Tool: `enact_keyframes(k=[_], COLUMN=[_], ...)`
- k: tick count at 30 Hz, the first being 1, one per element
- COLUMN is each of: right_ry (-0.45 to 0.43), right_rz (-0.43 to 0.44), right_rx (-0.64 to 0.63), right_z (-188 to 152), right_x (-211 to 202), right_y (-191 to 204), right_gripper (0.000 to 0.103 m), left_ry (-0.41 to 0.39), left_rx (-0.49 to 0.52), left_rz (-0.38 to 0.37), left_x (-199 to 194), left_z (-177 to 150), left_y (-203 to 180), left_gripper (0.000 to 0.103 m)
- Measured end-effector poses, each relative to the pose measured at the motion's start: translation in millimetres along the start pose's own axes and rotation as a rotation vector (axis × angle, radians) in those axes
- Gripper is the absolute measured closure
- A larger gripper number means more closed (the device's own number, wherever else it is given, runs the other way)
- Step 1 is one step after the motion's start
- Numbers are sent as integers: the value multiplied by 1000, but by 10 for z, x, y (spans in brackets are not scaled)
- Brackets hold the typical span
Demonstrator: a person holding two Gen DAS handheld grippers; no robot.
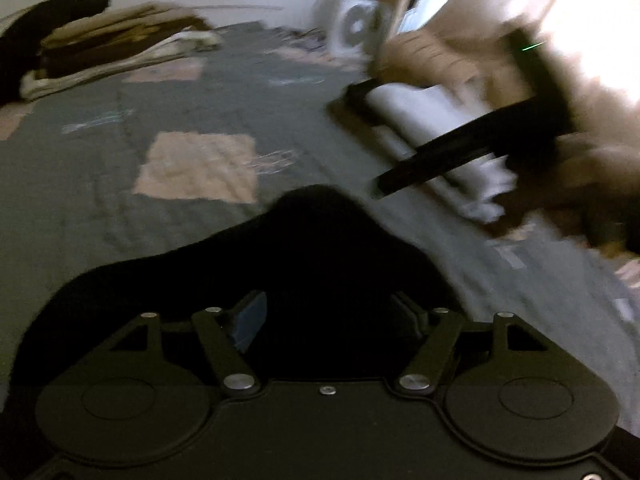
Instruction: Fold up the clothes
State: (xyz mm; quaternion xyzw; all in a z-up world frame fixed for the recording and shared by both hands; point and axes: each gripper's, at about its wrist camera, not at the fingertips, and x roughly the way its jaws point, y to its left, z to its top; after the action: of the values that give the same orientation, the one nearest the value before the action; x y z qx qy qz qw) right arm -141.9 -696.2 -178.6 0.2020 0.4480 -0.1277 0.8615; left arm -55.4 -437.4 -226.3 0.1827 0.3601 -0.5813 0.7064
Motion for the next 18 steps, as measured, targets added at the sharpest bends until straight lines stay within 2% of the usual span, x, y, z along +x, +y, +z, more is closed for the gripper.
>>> enact_keyframes(k=[5, 9, 11, 12, 14, 18], right_ry=[-65, -47, -10, 6, 29, 54], right_rz=[37, 35, 5, -9, -31, -59], right_rx=[-4, -48, -87, -105, -141, -198], right_z=[-136, -323, -396, -419, -453, -482], right_x=[-279, -191, -61, 0, 103, 274], right_y=[189, 416, 509, 544, 604, 688], right_gripper=[24, 21, 20, 20, 19, 19], left_ry=[79, 167, 157, 141, 111, 76], left_rx=[-45, -24, -55, -98, -181, -286], left_rz=[101, 153, 114, 64, -30, -145], left_x=[285, 513, 550, 534, 502, 406], left_z=[115, 59, -14, -39, -87, -136], left_y=[-78, -114, -37, 33, 171, 389], left_gripper=[35, 35, 47, 65, 72, 84])
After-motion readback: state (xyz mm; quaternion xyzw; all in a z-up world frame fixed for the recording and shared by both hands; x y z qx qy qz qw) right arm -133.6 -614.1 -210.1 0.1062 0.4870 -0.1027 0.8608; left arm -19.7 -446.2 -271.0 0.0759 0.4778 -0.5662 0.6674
